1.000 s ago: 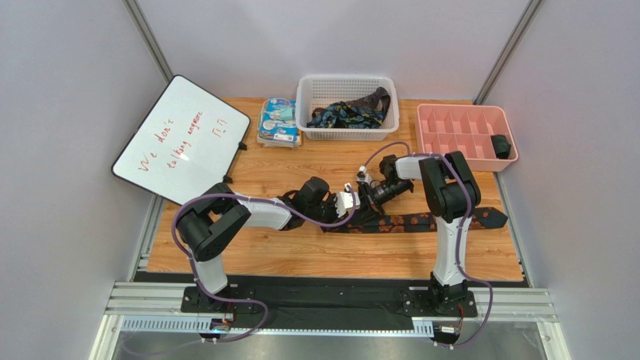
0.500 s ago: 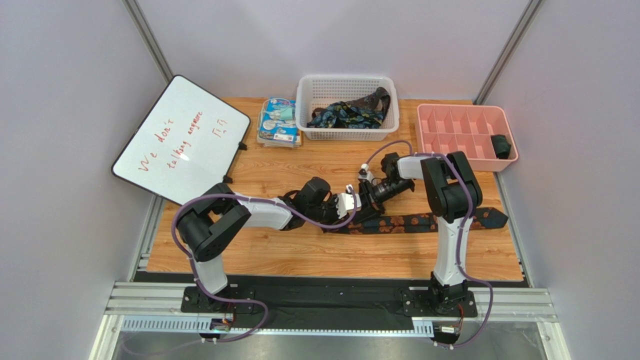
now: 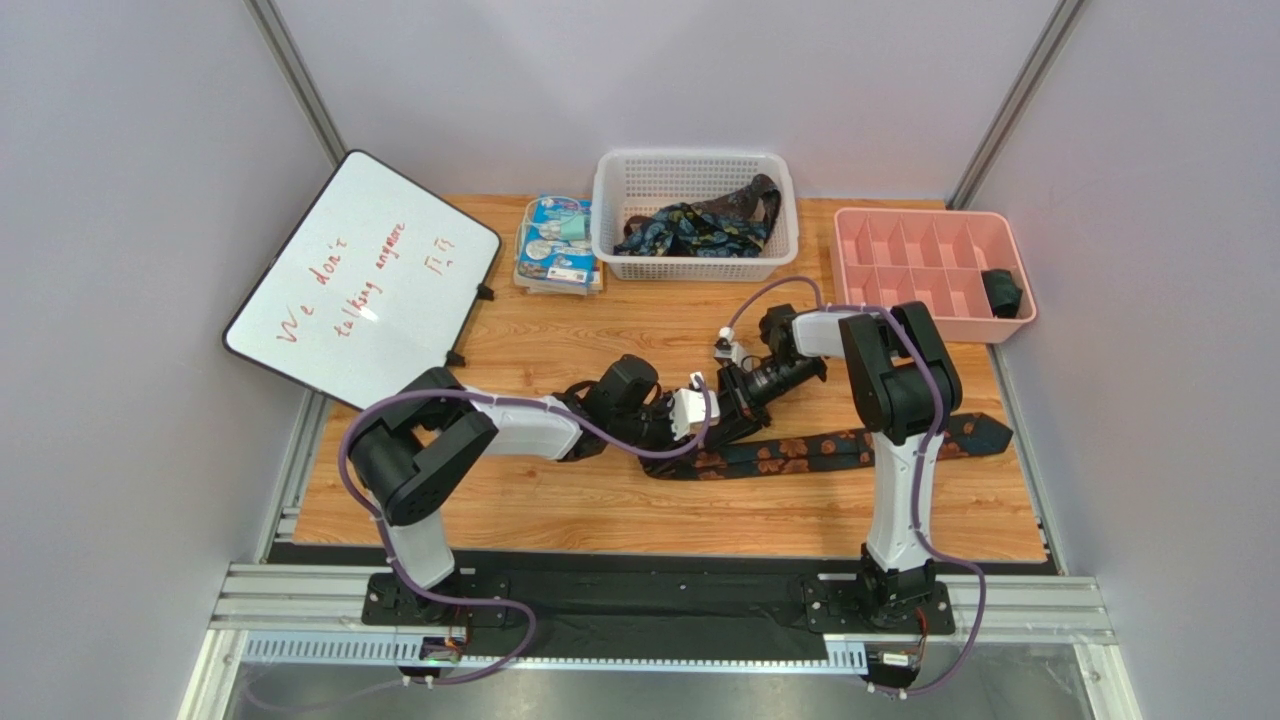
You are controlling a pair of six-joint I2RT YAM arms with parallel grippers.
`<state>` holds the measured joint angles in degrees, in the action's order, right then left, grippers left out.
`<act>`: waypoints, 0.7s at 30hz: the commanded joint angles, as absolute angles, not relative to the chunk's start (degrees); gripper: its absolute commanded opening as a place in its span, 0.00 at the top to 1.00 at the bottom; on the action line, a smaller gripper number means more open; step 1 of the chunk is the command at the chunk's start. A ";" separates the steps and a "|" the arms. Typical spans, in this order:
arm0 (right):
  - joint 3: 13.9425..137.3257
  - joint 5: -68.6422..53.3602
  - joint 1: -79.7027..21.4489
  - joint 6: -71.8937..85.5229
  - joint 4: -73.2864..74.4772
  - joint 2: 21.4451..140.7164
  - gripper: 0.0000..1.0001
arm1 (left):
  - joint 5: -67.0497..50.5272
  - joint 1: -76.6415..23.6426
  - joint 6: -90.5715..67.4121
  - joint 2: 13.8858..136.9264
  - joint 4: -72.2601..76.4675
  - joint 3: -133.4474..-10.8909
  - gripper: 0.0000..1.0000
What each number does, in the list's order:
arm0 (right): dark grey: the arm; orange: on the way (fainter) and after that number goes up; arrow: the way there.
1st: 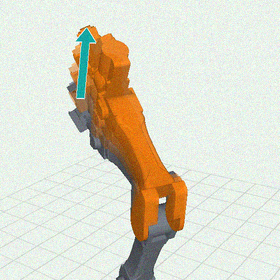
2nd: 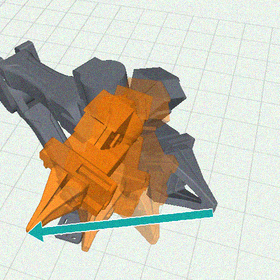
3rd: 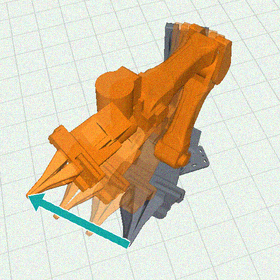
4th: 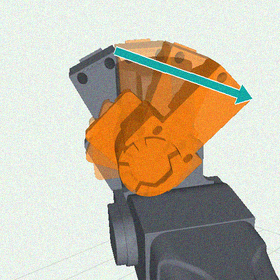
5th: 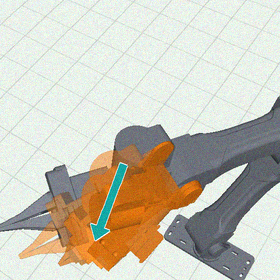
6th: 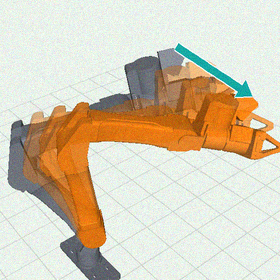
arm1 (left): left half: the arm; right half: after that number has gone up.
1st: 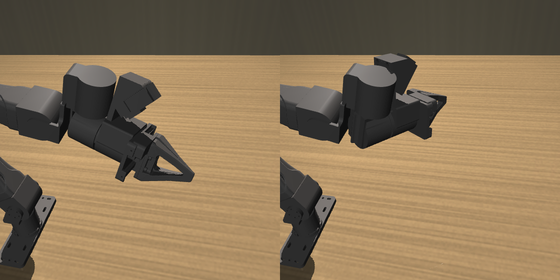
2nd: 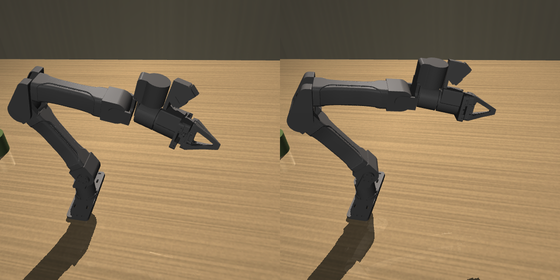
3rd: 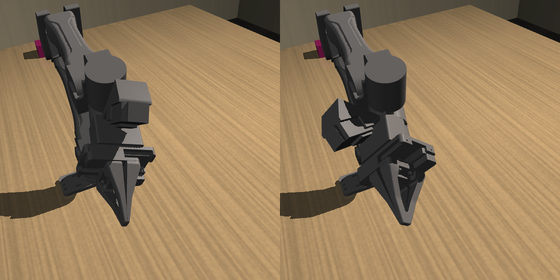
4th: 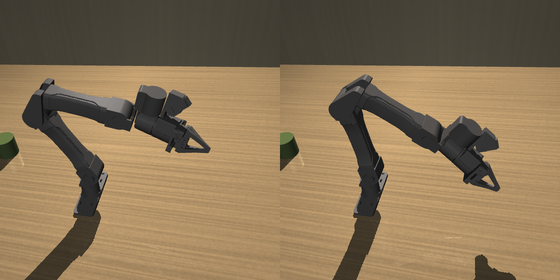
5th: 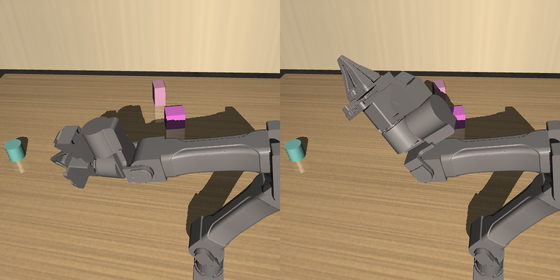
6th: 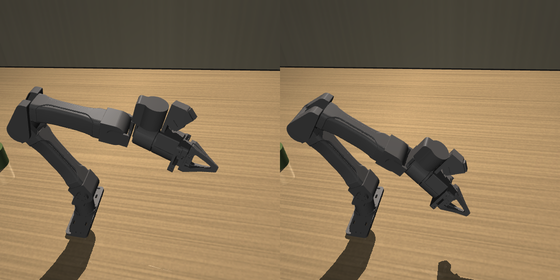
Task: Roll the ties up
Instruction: Roll the tie at the center of the board.
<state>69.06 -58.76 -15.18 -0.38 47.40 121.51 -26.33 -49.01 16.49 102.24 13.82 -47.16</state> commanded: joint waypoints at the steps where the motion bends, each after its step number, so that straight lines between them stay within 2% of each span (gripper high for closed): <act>1: 68.91 -52.47 -15.21 0.35 50.10 123.22 0.86 | -28.39 -48.61 16.44 100.82 9.31 -43.95 0.43; 8: 69.17 -51.33 -15.20 0.35 50.19 123.84 0.89 | -29.62 -47.90 14.15 98.35 10.37 -44.03 0.37; 21: 70.58 -54.23 -15.21 -1.23 52.82 119.79 0.87 | -31.11 -47.11 11.16 90.19 3.96 -44.91 0.28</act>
<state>69.78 -55.75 -15.22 -1.76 49.69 121.10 -29.02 -47.46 12.69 96.25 7.20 -44.91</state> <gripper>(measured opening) 0.124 0.715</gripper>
